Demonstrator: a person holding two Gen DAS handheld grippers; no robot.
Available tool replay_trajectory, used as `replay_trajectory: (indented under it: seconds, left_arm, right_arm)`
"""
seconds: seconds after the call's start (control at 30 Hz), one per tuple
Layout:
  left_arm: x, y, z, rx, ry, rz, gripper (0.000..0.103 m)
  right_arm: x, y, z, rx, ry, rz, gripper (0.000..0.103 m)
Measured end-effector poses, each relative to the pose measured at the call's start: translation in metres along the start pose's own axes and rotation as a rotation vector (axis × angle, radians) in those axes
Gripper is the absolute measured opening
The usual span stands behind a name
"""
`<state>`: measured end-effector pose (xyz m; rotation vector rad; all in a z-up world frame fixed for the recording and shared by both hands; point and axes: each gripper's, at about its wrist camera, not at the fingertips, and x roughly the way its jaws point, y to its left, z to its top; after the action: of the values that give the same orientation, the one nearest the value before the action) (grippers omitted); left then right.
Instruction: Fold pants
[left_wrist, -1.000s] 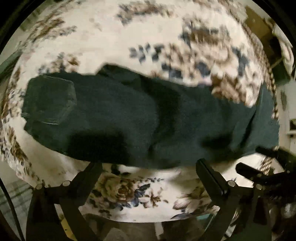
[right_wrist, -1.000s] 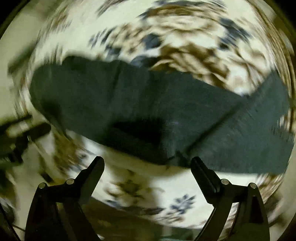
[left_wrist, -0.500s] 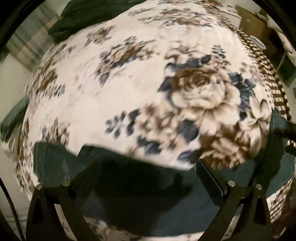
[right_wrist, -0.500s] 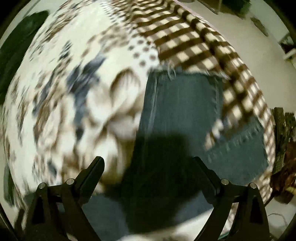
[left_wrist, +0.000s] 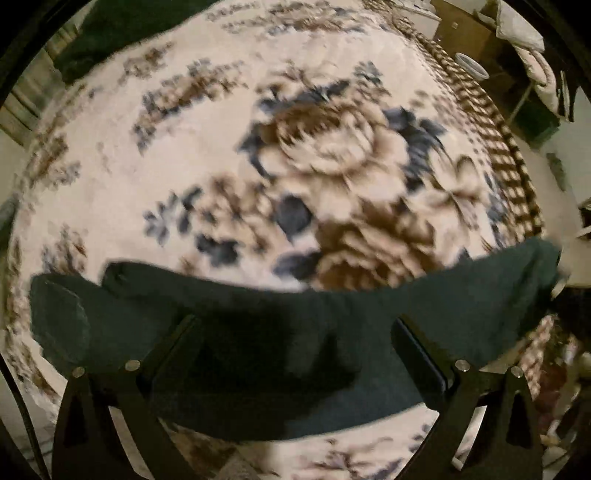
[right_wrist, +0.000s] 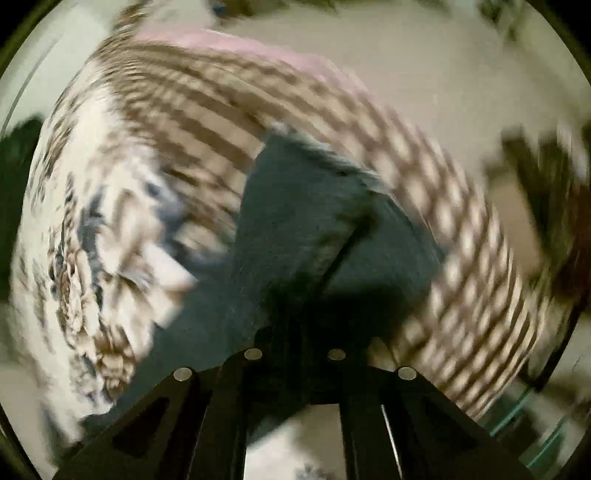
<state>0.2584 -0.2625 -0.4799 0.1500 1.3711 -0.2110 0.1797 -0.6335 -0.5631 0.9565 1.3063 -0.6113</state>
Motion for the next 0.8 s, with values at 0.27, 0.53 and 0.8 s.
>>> replay_trajectory:
  seconds: [0.27,0.53,0.8]
  left_arm:
    - [0.019,-0.027,-0.009,0.07,0.027,-0.007,0.103]
    - [0.037,-0.039,0.002,0.078,0.031,0.02,0.103]
    - [0.042,-0.025,-0.008,0.019,0.02,0.03,0.103]
  right_arm:
    - [0.001,-0.088,-0.005,0.319,-0.068,0.407,0.067]
    - [0.007,-0.061,0.012,0.208,-0.158,0.155,0.005]
    - [-0.022,-0.089,0.011,0.081,-0.187,0.015,0.008]
